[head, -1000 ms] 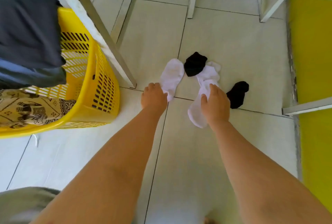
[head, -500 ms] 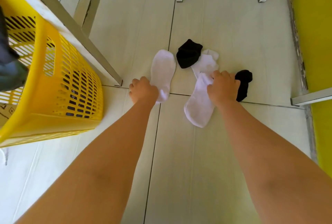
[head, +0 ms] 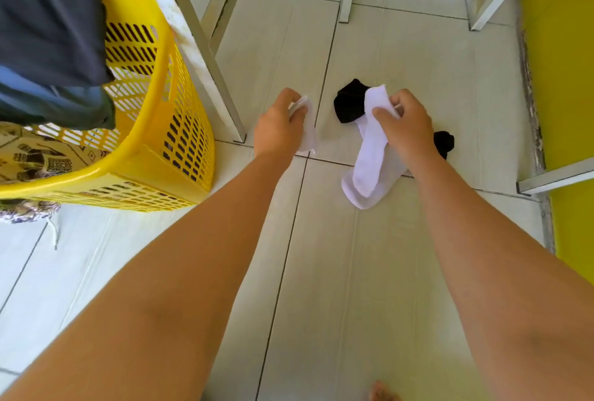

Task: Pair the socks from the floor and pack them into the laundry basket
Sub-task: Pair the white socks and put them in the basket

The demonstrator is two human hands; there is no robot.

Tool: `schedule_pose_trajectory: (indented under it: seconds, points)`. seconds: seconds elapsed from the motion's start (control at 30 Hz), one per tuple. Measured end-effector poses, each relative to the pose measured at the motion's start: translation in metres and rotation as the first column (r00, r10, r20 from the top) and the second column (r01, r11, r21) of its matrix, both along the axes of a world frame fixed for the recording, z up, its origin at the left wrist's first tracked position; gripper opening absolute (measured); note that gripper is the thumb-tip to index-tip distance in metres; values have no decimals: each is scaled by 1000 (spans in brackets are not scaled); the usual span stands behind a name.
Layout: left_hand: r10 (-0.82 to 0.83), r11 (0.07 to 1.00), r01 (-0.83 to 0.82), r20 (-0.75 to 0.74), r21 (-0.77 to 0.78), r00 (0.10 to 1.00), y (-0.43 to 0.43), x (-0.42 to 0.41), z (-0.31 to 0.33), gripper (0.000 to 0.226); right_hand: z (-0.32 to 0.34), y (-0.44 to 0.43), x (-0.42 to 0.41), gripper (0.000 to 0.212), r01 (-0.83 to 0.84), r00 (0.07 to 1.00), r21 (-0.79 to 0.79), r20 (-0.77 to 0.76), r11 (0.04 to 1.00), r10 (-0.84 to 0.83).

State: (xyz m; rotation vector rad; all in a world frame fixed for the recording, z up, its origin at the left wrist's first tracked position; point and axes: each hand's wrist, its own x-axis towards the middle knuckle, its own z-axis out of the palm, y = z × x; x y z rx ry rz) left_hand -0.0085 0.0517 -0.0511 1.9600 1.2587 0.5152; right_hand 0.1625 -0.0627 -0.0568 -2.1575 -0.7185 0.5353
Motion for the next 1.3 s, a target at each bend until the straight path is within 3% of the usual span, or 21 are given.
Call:
schedule_pose_trajectory:
  seconds: [0.2, 0.3, 0.47, 0.6, 0.83, 1.07, 1.2, 1.3]
  points:
    - [-45, 940, 107, 195, -323, 980, 8, -17, 21, 35, 29, 10, -24, 11, -17, 1000, 101, -13, 995, 18]
    - [-12, 935, 98, 247, -341, 969, 11, -24, 29, 35, 39, 9, -32, 11, -38, 999, 99, 6, 994, 38]
    - [57, 962, 23, 280, -271, 958, 17, -25, 38, 11, 52, 6, -46, 27, -3, 1000, 130, -14, 991, 4]
    - [92, 930, 49, 357, -365, 929, 14, -22, 44, 8, 60, 7, -58, 28, 33, 998, 113, -53, 993, -27]
    - [215, 860, 51, 451, -508, 866, 27, -22, 55, 24, 79, 8, -51, 12, -54, 996, 82, 73, 995, 48]
    - [83, 842, 160, 417, -515, 905, 33, -21, 58, 32, 119, 18, -52, 19, -259, 956, -45, -154, 965, 249]
    - [-23, 818, 257, 416, -514, 909, 23, -14, 63, 35, 123, 22, -54, 7, -353, 935, -62, -62, 934, 349]
    - [-86, 776, 329, 426, -539, 901, 15, -10, 66, 44, 113, 23, -51, 15, -325, 946, -10, -15, 946, 325]
